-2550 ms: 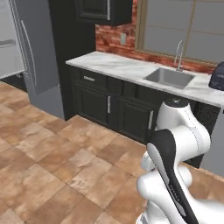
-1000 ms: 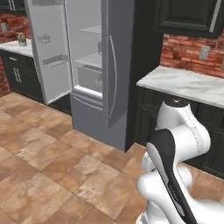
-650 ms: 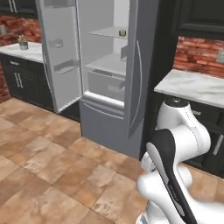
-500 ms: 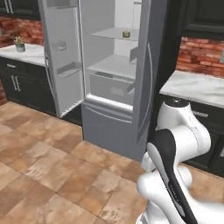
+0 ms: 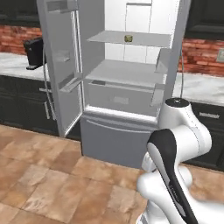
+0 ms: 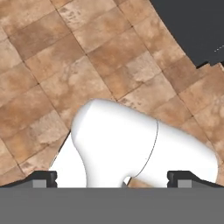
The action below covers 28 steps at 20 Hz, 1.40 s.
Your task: Retrieve the sausage and cheese from the fridge and place them on the cutting board on the counter.
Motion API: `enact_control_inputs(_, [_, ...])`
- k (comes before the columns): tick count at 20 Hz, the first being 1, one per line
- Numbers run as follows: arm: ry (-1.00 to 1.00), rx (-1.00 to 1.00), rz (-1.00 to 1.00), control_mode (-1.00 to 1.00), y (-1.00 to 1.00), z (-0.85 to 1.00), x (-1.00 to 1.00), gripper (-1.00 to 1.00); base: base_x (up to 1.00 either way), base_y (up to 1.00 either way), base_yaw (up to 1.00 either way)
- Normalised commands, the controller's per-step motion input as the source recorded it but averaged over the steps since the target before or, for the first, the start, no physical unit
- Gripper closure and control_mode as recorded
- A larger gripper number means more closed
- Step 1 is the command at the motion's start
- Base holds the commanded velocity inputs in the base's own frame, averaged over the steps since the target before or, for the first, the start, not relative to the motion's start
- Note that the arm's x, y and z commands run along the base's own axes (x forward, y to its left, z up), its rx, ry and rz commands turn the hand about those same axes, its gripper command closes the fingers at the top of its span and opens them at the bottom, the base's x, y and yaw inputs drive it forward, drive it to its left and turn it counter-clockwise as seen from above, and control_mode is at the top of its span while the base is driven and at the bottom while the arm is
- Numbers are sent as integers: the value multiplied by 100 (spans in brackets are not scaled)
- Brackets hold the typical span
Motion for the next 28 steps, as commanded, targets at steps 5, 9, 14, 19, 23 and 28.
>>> enact_control_inputs(5, [0,0,0,100,0,0,0,-100,100,100,-44])
enact_control_inputs(9, [0,0,0,100,0,0,0,-100,100,99,-57])
enact_control_inputs(14, [0,0,0,100,0,0,0,-100,81,100,-58])
enact_control_inputs(19, [0,0,0,100,0,0,0,-100,40,61,-26])
enact_control_inputs(23, [0,0,0,100,0,0,0,-100,1,11,-8])
enact_control_inputs(28, [0,0,0,100,0,0,0,-100,0,-8,-2])
